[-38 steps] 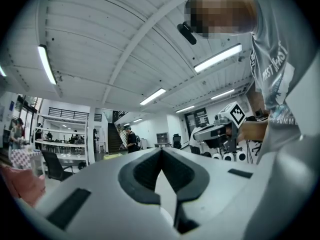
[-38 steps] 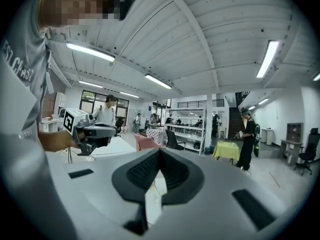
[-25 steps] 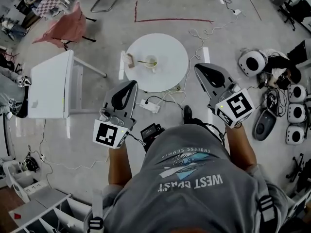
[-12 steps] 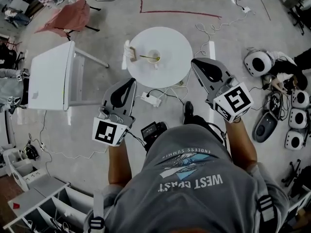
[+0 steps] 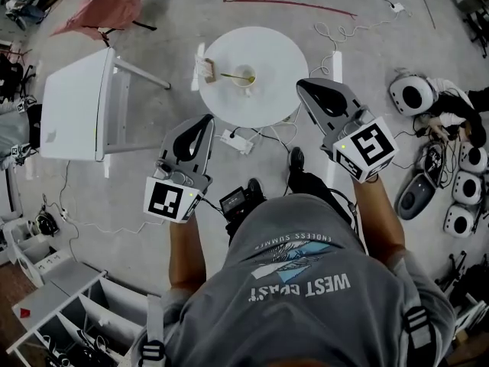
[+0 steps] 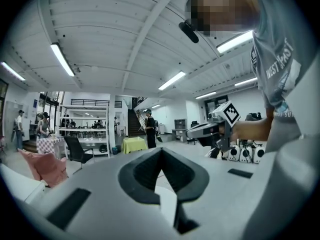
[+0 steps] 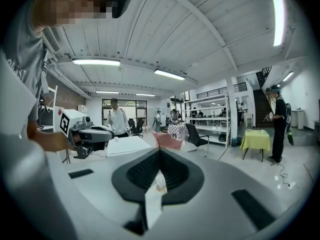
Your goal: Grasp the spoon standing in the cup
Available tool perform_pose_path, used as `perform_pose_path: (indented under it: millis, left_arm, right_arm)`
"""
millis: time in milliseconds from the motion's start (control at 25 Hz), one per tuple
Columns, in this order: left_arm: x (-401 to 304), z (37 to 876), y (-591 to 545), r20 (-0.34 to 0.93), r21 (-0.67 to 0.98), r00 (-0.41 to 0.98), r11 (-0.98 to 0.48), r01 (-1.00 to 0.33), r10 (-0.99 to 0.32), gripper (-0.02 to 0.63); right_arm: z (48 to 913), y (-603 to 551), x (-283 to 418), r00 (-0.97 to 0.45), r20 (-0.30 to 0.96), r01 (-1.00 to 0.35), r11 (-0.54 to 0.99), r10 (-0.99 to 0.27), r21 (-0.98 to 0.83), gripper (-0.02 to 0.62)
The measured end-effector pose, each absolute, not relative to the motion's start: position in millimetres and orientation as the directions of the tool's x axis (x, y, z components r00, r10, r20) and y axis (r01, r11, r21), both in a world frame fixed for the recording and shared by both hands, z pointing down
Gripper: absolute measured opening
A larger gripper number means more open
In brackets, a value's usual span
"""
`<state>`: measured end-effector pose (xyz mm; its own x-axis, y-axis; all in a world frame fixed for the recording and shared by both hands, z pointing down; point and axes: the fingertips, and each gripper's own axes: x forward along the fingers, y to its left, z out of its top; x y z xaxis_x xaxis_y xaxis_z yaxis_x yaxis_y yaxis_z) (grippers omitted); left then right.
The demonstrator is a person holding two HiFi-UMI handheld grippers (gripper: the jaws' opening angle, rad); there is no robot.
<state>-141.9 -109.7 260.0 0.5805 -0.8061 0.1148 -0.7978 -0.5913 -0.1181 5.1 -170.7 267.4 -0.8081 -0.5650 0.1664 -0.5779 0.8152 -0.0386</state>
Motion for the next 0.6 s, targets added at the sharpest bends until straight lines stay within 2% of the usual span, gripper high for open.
perform_pose_path:
  millis: [600]
  left_arm:
    - [-155,299,-130,0.17,-0.06,0.532,-0.547,-0.835,-0.83,0.003]
  right_arm:
    - [289,-184,-2,-0.826,0.204,-0.545,0.837,-0.525,-0.053,0.002]
